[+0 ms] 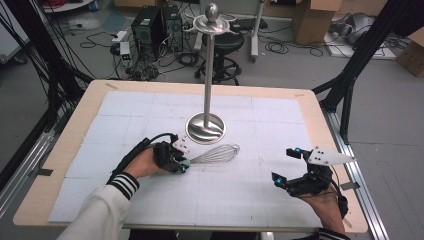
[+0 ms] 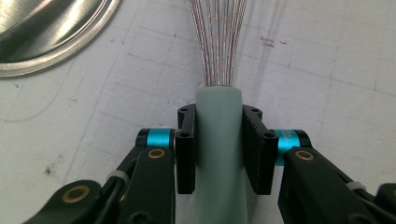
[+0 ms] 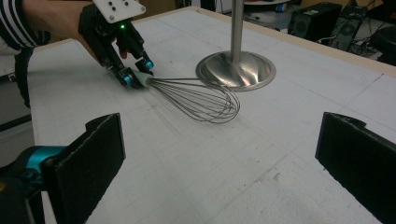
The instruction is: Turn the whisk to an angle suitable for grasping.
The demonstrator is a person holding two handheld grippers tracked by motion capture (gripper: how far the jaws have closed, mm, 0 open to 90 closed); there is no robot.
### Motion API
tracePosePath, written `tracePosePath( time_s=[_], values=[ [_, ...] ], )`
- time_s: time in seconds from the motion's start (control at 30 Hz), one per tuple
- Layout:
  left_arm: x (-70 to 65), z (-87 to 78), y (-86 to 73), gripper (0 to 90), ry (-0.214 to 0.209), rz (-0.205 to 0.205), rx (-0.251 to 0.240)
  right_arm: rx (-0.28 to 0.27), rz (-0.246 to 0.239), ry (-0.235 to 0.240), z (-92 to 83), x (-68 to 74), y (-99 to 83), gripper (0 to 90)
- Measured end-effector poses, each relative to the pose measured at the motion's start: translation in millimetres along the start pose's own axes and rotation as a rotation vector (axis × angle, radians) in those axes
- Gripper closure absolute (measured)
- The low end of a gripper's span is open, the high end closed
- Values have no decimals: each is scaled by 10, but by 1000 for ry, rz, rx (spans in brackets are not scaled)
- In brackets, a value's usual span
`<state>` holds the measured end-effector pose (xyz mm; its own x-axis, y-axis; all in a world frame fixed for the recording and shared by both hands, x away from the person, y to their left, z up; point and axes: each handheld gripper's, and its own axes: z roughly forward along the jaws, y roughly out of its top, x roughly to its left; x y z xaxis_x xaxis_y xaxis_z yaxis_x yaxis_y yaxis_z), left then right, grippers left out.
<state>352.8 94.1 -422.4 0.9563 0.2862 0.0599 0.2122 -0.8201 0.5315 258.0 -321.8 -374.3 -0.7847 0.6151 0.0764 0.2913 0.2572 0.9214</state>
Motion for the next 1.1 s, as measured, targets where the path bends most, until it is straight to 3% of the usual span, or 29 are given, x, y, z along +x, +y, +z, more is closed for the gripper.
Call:
tracePosePath(
  time_s=[0.17,0.23,0.33,0.83,1.1],
  values=[
    [-5,-19,10,694,9,9,-3,0,-8,0,3,-1,2,5],
    [-19,-38,16,694,14,-7,-15,-1,-4,2,1,1,4,5],
    [-20,-100,18,695,-6,4,-31,-2,-5,-1,-6,-3,3,5],
    [-68,-567,17,695,-63,-20,-162,-4,-7,0,-30,1,9,5],
    [-105,-740,-8,695,-68,-11,-197,-2,-9,6,-47,9,18,5]
  ],
)
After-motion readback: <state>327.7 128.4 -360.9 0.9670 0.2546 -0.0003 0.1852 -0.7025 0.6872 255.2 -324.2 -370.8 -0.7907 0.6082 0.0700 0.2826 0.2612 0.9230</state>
